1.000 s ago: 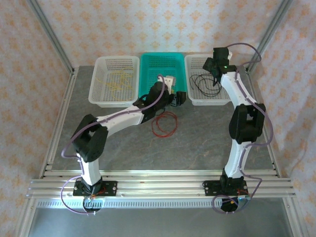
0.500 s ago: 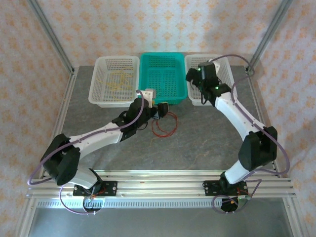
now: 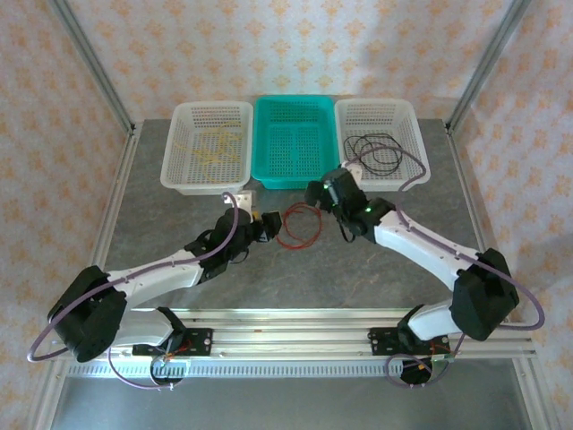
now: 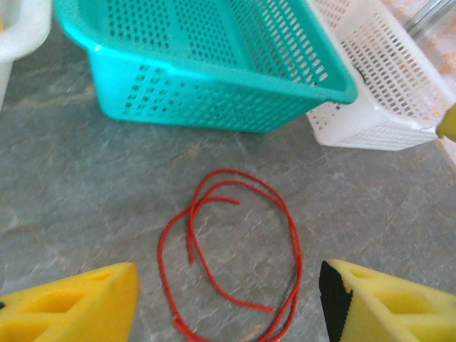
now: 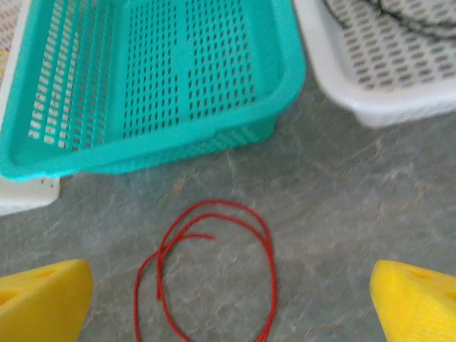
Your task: Untangle the cables
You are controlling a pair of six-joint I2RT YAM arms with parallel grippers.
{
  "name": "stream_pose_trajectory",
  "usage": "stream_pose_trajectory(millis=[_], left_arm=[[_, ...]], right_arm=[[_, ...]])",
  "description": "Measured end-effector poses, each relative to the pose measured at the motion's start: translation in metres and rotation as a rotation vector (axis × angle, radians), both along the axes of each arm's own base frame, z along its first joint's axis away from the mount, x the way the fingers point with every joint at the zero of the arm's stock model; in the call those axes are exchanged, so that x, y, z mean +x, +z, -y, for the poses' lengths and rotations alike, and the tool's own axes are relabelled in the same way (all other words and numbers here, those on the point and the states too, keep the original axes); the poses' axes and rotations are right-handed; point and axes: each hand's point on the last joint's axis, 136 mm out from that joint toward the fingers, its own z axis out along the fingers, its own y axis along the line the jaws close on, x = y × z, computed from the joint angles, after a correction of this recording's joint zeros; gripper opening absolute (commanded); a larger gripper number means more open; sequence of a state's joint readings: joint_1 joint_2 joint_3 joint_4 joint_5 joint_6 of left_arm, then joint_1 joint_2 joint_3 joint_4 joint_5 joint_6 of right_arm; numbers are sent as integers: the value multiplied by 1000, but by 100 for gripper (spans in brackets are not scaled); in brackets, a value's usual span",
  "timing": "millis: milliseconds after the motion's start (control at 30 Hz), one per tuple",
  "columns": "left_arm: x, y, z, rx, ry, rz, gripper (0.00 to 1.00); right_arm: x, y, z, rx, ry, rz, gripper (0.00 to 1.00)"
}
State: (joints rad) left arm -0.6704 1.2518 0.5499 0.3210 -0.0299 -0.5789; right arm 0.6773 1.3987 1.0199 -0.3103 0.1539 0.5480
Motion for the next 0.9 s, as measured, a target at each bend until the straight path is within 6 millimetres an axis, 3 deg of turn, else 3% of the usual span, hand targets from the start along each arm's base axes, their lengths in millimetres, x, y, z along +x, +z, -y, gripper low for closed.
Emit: stream_pose_trajectory(millis=[200,400,600,900], left_arm=[[-3,-15,-22,-75,66,-38,67],[-6,-18,-30,-195,73,-44,69],[-11,-21,-31,-309,43,-50,69],[-10,-13,-30,-422,22,-37,69]], right_arm=[[-12,-39,-7,4,-56,-99,84],[-15,-77,-6,-47,-73,-184,69],[-14,-100,-10,-79,-56,-225,58],[-11,-127,-14,-101,-50,-261,51]])
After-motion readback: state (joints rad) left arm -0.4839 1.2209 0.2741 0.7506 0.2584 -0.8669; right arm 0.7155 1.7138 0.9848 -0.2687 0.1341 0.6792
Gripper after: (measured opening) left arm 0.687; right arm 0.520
